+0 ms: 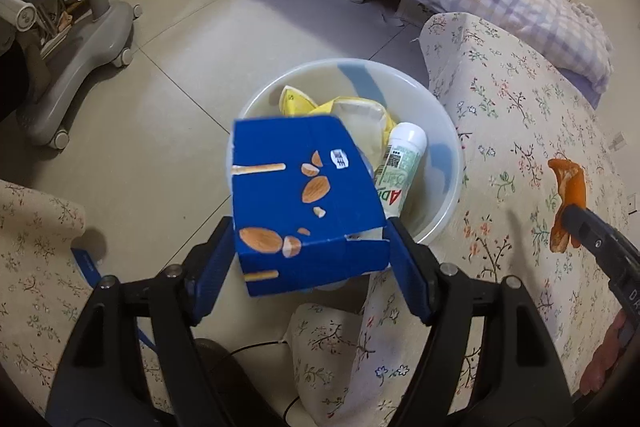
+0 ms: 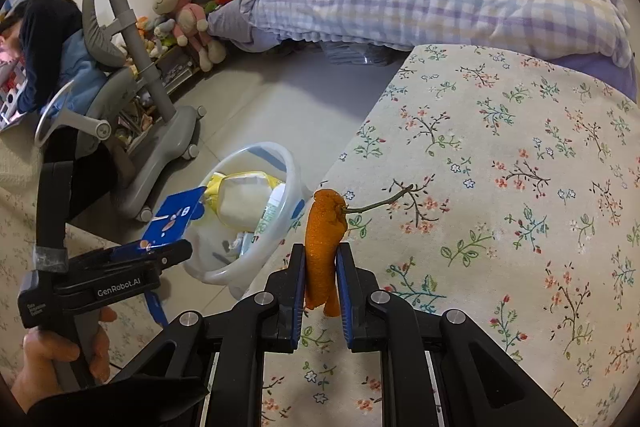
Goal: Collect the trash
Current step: 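Carry the blue box and orange item together over the white bin, then open the left gripper over the bin while the right releases the orange item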
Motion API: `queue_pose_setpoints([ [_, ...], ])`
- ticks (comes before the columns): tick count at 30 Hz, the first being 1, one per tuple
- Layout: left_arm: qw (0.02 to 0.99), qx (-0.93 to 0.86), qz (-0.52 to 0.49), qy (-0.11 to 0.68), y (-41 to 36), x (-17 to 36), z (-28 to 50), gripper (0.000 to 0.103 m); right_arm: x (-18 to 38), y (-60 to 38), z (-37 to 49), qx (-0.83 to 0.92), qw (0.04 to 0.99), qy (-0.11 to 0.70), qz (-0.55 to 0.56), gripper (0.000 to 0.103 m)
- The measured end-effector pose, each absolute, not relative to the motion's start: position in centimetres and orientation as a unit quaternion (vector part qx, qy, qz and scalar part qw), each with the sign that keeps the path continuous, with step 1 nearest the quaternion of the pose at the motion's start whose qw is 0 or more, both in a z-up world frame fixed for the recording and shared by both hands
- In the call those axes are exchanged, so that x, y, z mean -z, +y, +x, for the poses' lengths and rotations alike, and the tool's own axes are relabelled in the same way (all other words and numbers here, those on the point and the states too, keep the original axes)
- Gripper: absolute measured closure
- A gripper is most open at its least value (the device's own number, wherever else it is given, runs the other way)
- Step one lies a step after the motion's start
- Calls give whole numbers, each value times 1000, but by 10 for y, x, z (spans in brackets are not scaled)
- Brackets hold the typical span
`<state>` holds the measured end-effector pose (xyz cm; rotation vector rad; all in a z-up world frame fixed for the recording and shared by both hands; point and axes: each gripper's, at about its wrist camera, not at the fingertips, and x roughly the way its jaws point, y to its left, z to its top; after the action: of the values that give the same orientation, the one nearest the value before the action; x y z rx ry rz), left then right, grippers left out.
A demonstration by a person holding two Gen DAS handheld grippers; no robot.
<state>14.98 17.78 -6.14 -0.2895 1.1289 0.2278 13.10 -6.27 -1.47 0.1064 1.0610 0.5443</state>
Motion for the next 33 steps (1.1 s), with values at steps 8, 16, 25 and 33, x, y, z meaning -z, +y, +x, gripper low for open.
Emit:
queue_pose_setpoints([
  [8,831,-112,-149,525,187,50,145,21,14,-47,130,-266,825,496,50,87],
  [16,821,-143,-169,527,208,42,131,21,19,-22,135,-282,819,497,52,87],
  [25,825,-151,-157,521,212,37,130,21,26,6,145,-300,812,496,68,87],
  [33,826,-146,-152,523,210,36,128,19,33,3,154,-302,803,501,114,44],
])
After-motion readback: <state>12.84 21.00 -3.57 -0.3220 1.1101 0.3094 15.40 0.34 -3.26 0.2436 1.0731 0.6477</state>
